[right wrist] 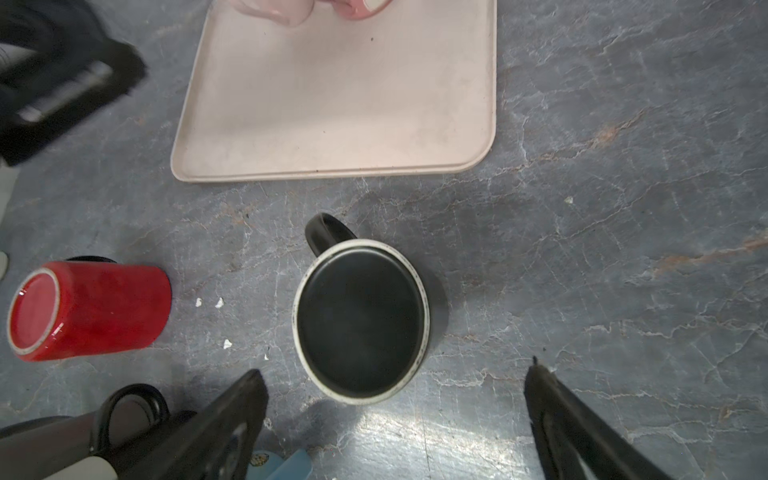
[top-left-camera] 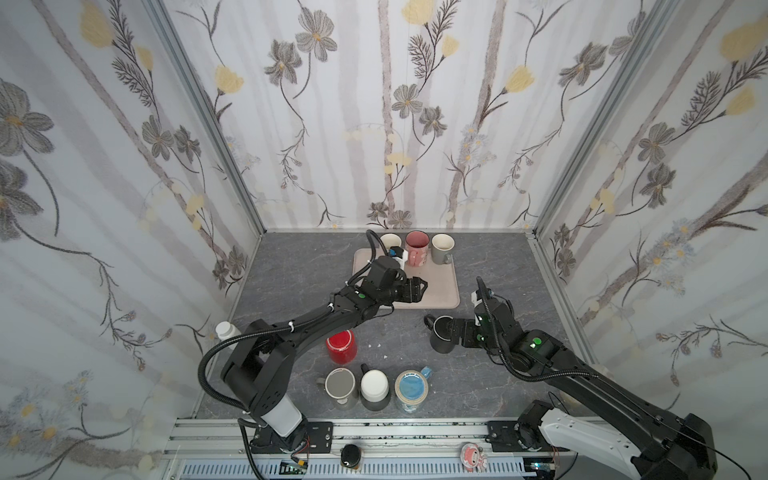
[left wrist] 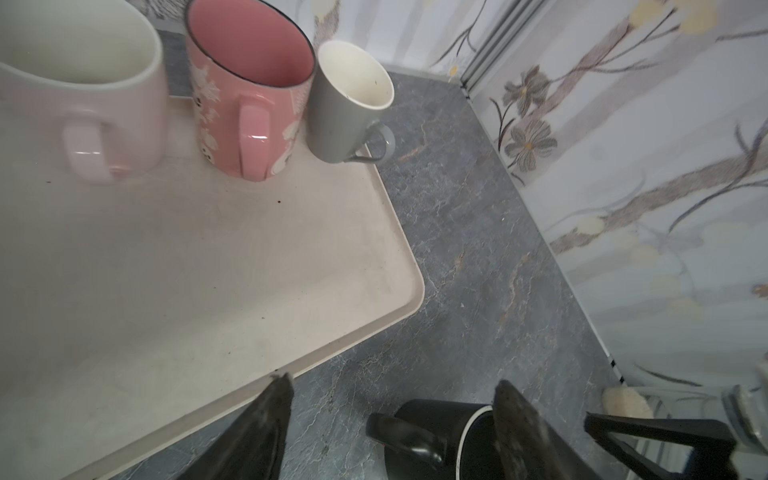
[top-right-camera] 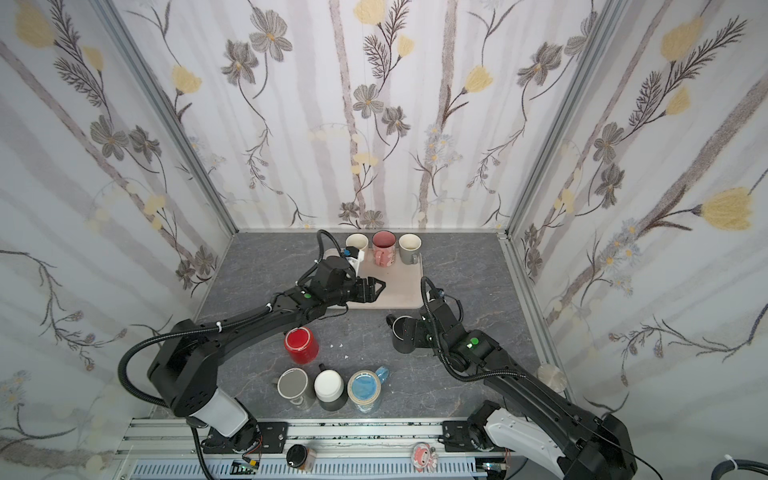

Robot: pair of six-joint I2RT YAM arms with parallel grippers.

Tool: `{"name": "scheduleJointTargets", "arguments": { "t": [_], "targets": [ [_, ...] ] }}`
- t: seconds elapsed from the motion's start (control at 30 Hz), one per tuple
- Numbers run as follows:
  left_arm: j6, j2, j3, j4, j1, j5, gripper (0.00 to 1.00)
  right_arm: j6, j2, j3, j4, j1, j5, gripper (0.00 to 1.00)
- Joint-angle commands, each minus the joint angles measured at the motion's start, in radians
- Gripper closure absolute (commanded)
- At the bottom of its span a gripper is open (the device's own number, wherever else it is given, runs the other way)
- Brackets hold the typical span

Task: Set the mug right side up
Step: 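Reach the left gripper to the black mug's handle while the right gripper holds it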

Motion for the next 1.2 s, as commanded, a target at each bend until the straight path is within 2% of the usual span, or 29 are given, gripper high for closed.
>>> {"name": "scheduleJointTargets", "arguments": {
  "t": [0.0,0.2,0.5,0.77,0.93,1.07,1.17],
  "targets": [
    [0.070,0.116,0.088,-0.184,-0.006,-0.059,0.24,-0.005,-0.032,0.010,0.021,-0.007,0.044,0.04],
    [0.136,0.251,0.224,-0.272,-0.067,-0.135,0.25,-0.005,-0.110,-0.011,0.025,-0.019,0.067,0.04],
    [0.168,0.303,0.235,-0.317,-0.077,-0.112,0.27,-0.007,-0.185,-0.056,0.043,-0.047,0.070,0.03],
    [0.151,0.242,0.141,-0.319,-0.106,-0.040,0.27,-0.018,-0.209,-0.109,0.085,-0.096,0.032,0.03],
    [0.155,0.192,0.073,-0.374,-0.161,-0.021,0.27,-0.021,-0.213,-0.133,0.110,-0.130,-0.006,0.03],
    [0.171,0.130,0.012,-0.439,-0.172,-0.089,0.28,-0.030,-0.209,-0.128,0.120,-0.149,-0.024,0.03],
    [0.201,0.050,-0.027,-0.454,-0.169,-0.161,0.23,-0.037,-0.204,-0.127,0.124,-0.159,-0.032,0.03]
  ]
}}
